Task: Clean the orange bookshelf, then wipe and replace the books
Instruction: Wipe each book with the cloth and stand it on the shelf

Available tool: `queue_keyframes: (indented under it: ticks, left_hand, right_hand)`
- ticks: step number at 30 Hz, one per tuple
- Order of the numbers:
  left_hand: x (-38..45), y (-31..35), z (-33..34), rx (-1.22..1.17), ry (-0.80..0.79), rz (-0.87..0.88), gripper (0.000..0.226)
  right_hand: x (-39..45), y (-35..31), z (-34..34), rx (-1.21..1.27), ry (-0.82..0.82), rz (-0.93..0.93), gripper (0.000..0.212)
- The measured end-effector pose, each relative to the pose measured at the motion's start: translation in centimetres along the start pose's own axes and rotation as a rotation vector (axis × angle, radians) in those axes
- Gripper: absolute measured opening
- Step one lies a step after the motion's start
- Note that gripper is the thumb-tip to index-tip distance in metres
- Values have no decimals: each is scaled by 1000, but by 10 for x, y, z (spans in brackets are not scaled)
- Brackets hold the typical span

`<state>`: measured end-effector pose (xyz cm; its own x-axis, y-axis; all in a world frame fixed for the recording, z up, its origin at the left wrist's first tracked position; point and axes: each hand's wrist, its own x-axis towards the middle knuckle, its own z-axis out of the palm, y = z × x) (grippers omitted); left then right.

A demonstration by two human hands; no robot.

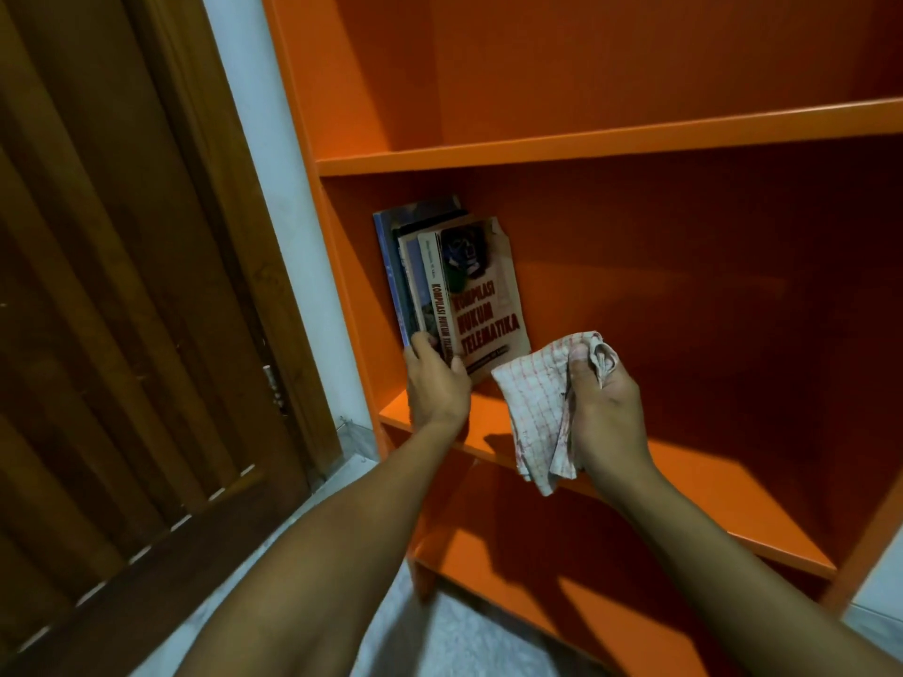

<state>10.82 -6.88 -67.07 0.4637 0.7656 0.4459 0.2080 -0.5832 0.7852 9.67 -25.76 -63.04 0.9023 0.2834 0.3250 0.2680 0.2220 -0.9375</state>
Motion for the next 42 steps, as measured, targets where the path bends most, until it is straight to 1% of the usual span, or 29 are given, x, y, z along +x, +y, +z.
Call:
queue_keyframes:
  ticks: [3,5,9,11,13,16,18,19,21,22,24,25,27,30,33,36,39,42]
  left_hand:
    - [-13,-21,-24,-11,-20,143,27]
    - [-27,-37,-44,1,-37,207,21]
    - [-71,-84,-89,-15,-87,215,13]
    - [-101,-115,-110,-3,-143,147,12]
    - [-138,-154,-127,32,-225,8,17]
    - [-203,-214,-147,123,-450,-196,26]
    - [-245,-247,-159,189,-594,-322,30]
    - [-262,-260,-163,247,-653,-367,30]
    - [-290,-287,-166,355,-762,-394,31]
    - [-303,-302,-165,387,-802,-407,36]
    - [-326,-324,-164,457,-863,-486,59]
    - [-336,-333,-163,492,-887,-527,71]
    - [-353,-345,-160,547,-938,-583,86]
    - [-367,-356,-153,643,-971,-617,97]
    - [-366,-359,-145,739,-946,-611,107]
    - [-362,-359,-140,807,-948,-616,112]
    - [-363,-360,-137,802,-933,-648,112]
    - [-371,-362,-137,735,-899,-737,114]
  right_hand:
    - [-12,1,8,8,-17,17,21]
    - [-23,4,15,32,-42,37,20]
    - [-54,20,31,7,-118,101,22]
    - [-71,34,39,-32,-173,146,23]
    - [-89,52,46,-106,-237,183,24]
    - [-114,85,52,-226,-318,260,22]
    - [-129,105,56,-299,-376,307,26]
    - [-135,114,58,-326,-415,323,28]
    - [-145,124,66,-386,-516,317,27]
    - [-149,125,72,-423,-571,288,29]
    - [-153,124,84,-466,-638,220,32]
    - [-155,124,88,-471,-658,189,31]
    - [-159,122,95,-468,-691,146,25]
    - [-162,122,96,-493,-746,107,18]
    - [-162,123,92,-502,-770,80,16]
    - [-163,122,90,-518,-785,73,21]
    - [-163,120,89,-514,-783,70,24]
    - [-163,119,89,-518,-786,71,23]
